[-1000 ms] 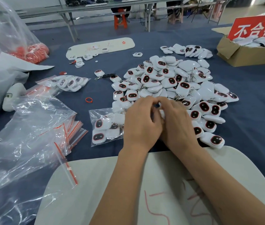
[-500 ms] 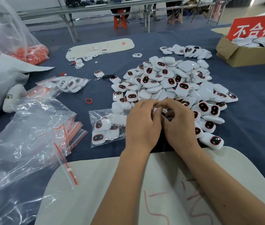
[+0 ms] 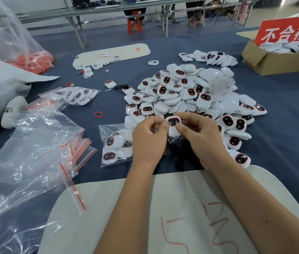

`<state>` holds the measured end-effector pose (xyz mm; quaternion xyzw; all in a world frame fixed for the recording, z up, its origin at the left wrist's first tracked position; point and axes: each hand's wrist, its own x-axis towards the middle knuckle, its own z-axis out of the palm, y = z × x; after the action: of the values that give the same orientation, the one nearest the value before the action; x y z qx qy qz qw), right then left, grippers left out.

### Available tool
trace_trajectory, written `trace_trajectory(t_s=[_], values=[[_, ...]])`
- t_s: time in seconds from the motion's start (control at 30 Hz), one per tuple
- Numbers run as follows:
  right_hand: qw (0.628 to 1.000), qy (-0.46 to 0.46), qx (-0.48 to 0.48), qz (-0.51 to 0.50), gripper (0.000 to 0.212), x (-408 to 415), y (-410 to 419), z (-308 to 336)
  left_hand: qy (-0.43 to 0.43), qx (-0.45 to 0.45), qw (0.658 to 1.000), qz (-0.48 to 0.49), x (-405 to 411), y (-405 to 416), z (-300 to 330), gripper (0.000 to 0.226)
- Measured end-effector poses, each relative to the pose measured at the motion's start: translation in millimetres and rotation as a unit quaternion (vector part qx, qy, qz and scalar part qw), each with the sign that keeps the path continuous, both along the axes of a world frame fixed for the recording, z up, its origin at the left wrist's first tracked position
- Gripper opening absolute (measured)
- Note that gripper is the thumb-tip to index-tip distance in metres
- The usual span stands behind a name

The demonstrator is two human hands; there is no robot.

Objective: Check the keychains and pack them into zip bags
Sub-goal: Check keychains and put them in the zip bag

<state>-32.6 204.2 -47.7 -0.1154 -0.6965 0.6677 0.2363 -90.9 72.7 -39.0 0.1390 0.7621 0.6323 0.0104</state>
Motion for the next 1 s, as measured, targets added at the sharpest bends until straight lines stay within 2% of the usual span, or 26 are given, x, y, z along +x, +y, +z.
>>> trace_trajectory(t_s=[0.1, 0.47, 0.67, 0.83, 1.0], values=[[1.000, 0.004, -0.005, 0.029, 0.025, 2, 0, 1, -0.032, -0.002, 0.999, -0.040, -3, -4, 1, 0.009], [0.998, 0.016, 0.022, 0.049, 0.027, 1, -1, -1, -0.119, 0.052, 0.989, -0.072, -8, -8, 2, 0.007], [0.998, 0.022, 0.029, 0.044, 0.029, 2, -2, 0, -0.113, 0.058, 0.989, -0.079, -8, -10, 2, 0.006], [0.999, 0.027, 0.011, 0.018, 0.015, 3, -3, 3, -0.086, 0.053, 0.990, -0.100, -6, -12, 1, 0.005], [0.998, 0.017, 0.063, -0.011, 0.016, 2, -5, 1, -0.078, 0.053, 0.990, -0.103, -4, -12, 1, 0.006]])
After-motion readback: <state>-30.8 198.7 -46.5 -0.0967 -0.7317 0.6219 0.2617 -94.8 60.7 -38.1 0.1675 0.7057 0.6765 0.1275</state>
